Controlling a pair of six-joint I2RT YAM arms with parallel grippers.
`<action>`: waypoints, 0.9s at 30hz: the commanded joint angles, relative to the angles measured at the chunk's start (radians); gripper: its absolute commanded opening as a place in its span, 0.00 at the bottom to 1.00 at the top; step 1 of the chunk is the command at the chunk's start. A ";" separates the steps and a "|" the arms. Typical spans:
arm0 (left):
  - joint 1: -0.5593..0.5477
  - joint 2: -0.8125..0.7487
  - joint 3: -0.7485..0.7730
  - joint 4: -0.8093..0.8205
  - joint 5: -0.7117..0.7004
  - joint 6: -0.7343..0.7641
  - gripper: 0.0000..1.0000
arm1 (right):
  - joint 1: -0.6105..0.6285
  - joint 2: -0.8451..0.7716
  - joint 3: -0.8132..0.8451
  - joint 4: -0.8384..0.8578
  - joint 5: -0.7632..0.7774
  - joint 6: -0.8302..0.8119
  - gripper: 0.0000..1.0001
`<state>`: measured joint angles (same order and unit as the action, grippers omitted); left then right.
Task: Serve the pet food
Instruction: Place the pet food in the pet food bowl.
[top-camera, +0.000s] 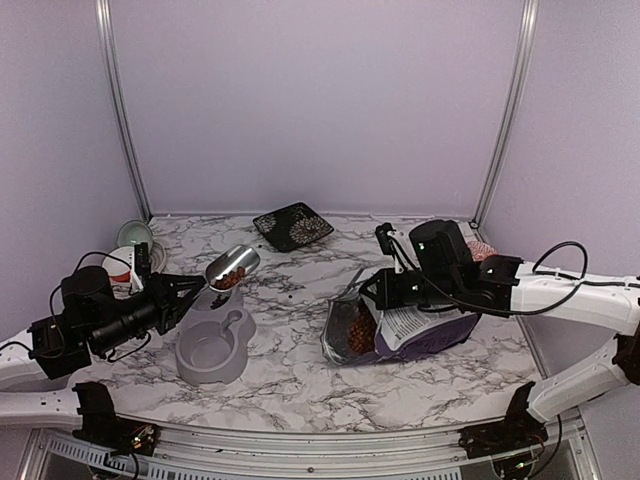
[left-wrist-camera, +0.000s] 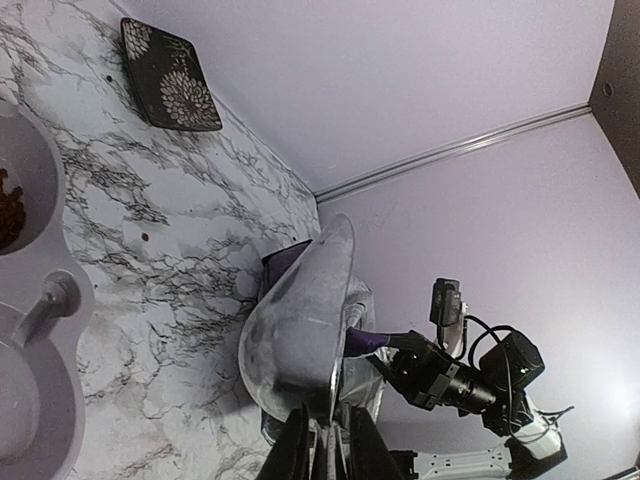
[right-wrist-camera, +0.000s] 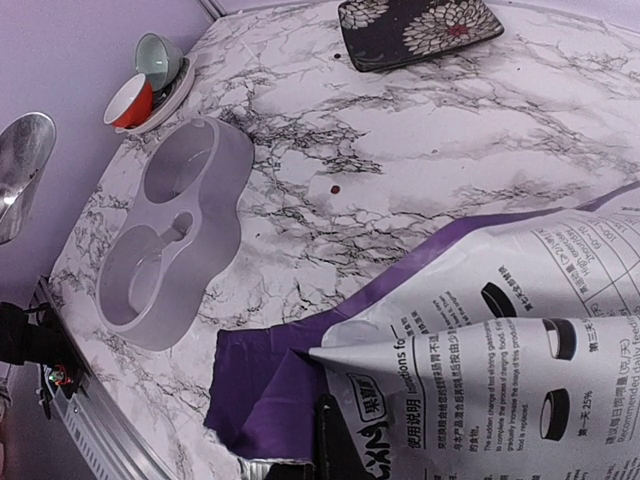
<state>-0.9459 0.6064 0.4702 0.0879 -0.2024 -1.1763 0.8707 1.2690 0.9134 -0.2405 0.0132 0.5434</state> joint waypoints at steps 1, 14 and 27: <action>0.053 -0.050 0.041 -0.134 -0.021 0.060 0.00 | -0.038 0.008 0.052 -0.002 0.051 -0.017 0.00; 0.220 -0.087 0.031 -0.231 0.004 0.114 0.00 | -0.057 -0.013 0.055 -0.036 0.084 0.025 0.00; 0.315 -0.073 -0.004 -0.240 0.001 0.158 0.00 | -0.057 -0.047 0.035 -0.072 0.117 0.053 0.00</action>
<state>-0.6498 0.5312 0.4782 -0.1478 -0.1925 -1.0534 0.8394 1.2587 0.9329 -0.2668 0.0391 0.5755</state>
